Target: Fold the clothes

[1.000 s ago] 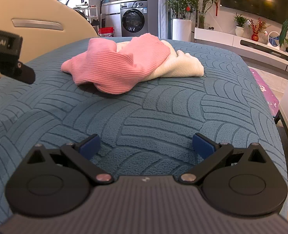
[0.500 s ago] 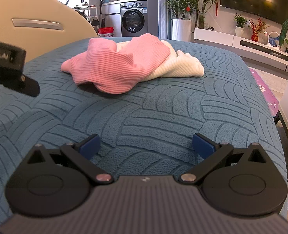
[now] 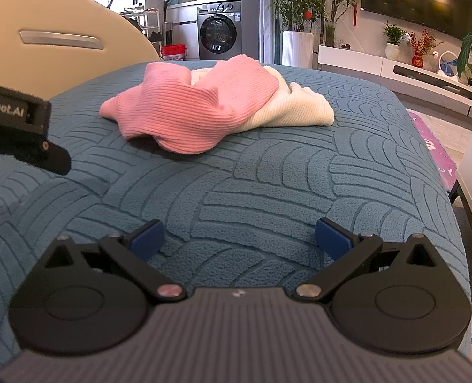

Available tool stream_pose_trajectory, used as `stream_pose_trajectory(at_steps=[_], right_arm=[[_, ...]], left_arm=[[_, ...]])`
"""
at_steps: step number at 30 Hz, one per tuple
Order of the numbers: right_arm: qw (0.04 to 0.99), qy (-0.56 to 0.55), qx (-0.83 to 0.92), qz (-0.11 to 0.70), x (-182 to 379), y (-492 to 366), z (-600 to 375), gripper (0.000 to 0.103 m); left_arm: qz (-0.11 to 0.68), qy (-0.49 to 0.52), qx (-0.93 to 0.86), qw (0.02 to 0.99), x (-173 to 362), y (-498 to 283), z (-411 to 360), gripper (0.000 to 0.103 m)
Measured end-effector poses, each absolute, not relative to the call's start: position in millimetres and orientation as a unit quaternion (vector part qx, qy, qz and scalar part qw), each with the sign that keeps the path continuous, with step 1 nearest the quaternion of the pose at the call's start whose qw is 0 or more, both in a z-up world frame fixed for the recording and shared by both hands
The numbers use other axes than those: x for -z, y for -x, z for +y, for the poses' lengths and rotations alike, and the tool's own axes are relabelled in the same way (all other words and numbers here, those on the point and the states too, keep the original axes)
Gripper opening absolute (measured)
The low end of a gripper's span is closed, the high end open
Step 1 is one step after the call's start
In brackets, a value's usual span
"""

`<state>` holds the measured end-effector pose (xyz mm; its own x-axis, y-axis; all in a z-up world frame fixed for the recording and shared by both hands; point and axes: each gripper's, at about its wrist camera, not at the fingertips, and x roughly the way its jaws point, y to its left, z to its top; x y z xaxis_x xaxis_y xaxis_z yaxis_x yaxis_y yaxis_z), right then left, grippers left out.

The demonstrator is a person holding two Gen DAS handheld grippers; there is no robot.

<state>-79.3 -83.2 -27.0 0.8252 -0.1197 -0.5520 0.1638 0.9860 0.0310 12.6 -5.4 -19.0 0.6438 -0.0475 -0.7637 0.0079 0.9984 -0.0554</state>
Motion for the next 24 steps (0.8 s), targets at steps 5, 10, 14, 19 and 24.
stream_pose_trajectory(at_steps=[5,10,14,19,24], right_arm=[[0.982,0.088,0.035,0.164,-0.1,88.3,-66.1,0.1],[0.951,0.258,-0.036,0.167,-12.6,62.4,-31.8,0.073],[0.938,0.284,-0.064,0.189,3.4,29.7,-19.4,0.062],[0.922,0.335,-0.063,0.182,53.7,16.9,-18.3,0.056],[0.94,0.264,-0.089,0.199,53.5,14.3,-24.0,0.023]], left_arm=[[0.431,0.025,0.005,0.902,18.9,-21.2,4.8,0.102],[0.433,0.02,-0.003,0.901,19.2,-23.8,19.0,0.102],[0.428,0.015,-0.027,0.903,20.1,-26.1,29.4,0.102],[0.439,0.018,-0.024,0.898,26.4,-33.5,30.2,0.102],[0.429,0.0,-0.014,0.903,25.3,-34.8,17.8,0.102]])
